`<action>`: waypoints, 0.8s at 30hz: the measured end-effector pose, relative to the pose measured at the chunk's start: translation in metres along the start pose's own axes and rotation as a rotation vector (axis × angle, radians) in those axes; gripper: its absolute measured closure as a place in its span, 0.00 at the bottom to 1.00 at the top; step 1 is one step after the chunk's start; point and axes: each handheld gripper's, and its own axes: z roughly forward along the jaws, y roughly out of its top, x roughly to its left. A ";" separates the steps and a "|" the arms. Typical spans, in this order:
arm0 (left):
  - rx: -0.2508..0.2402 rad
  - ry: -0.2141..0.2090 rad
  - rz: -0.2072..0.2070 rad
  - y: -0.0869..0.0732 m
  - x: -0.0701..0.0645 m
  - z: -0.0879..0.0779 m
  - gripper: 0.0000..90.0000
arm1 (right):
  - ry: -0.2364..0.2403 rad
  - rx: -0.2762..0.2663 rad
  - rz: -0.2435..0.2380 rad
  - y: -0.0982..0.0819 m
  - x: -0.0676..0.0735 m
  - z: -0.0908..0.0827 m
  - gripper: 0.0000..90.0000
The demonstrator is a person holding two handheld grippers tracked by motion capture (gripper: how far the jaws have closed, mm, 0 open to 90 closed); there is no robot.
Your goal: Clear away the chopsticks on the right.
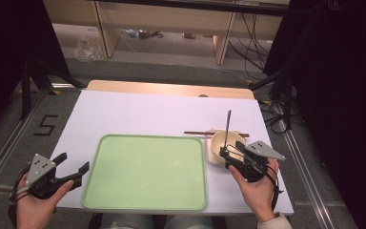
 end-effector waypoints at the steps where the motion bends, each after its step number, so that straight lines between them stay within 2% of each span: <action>1: 0.000 0.003 -0.001 0.001 0.000 0.000 0.20 | -0.007 -0.003 -0.005 0.000 -0.001 0.000 0.41; 2: -0.005 0.004 -0.004 0.001 0.001 0.001 0.20 | -0.014 -0.017 0.011 -0.001 0.000 0.000 0.41; 3: -0.016 0.008 -0.009 0.003 0.001 0.002 0.20 | -0.017 -0.015 -0.007 -0.001 -0.002 0.000 0.41; 6: -0.018 0.006 -0.001 0.003 0.000 0.003 0.21 | -0.026 0.009 0.006 -0.003 -0.003 -0.002 0.41; 8: -0.016 0.006 -0.001 0.002 0.000 0.003 0.21 | -0.019 -0.003 0.006 -0.002 -0.004 -0.002 0.41; 9: -0.022 0.010 -0.004 0.002 0.000 0.001 0.21 | -0.019 -0.001 0.025 -0.001 -0.002 -0.002 0.41; 12: -0.040 0.020 0.010 0.003 0.000 -0.003 0.21 | -0.025 0.012 0.002 -0.001 -0.001 0.001 0.41; 13: -0.048 0.027 0.006 0.002 0.000 -0.004 0.21 | -0.013 0.014 0.019 0.000 0.000 0.002 0.41; 14: -0.054 0.030 0.009 0.003 0.001 -0.005 0.21 | -0.015 0.000 -0.006 0.001 0.000 0.002 0.41; 17: -0.065 0.036 0.002 0.003 0.001 -0.007 0.21 | -0.018 -0.019 -0.021 0.001 0.003 0.002 0.41; 18: -0.077 0.041 0.006 0.004 0.001 -0.008 0.21 | 0.001 -0.005 -0.006 0.001 0.004 0.002 0.41; 20: -0.075 0.043 0.006 0.004 0.001 -0.008 0.21 | -0.013 0.003 -0.016 0.001 0.003 0.002 0.41; 21: -0.074 0.043 0.006 0.004 0.000 -0.007 0.21 | 0.007 0.003 0.005 0.001 0.004 0.002 0.41; 23: -0.073 0.044 0.007 0.004 0.000 -0.007 0.21 | -0.005 -0.007 -0.022 0.001 0.002 0.002 0.41; 24: -0.068 0.042 0.012 0.004 0.000 -0.007 0.21 | -0.003 0.007 0.008 0.001 0.003 0.003 0.41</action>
